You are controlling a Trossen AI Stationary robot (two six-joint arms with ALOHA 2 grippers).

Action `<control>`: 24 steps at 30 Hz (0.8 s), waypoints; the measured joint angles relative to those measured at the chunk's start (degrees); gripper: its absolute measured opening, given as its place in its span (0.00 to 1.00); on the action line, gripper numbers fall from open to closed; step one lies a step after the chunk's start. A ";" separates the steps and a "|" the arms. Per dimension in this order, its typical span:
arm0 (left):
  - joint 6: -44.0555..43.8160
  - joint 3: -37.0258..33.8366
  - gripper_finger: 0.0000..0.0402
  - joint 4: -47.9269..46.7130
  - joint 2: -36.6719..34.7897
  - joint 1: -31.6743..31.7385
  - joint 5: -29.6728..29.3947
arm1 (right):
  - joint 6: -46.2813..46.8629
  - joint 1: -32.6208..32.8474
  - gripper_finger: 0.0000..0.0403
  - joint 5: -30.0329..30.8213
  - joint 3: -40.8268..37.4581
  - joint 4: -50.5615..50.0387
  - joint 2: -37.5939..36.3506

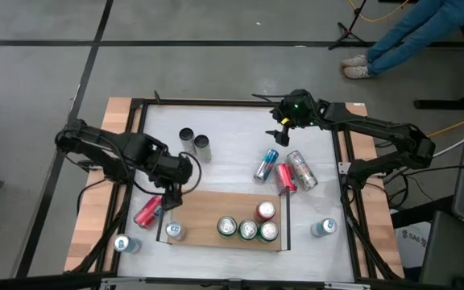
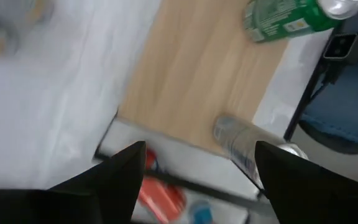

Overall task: Place canned beverage on shelf
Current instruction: Put the blue soda can on the shelf aligned with the other blue soda can

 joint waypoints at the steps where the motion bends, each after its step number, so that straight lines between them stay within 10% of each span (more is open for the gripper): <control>1: -1.99 0.89 0.73 -1.52 0.00 -0.27 0.31 | 0.00 0.01 0.95 -0.01 0.00 -0.02 0.00; 24: -62.34 2.11 0.73 -6.57 0.02 -22.39 6.07 | 0.00 0.01 0.95 -0.01 0.00 -0.02 0.00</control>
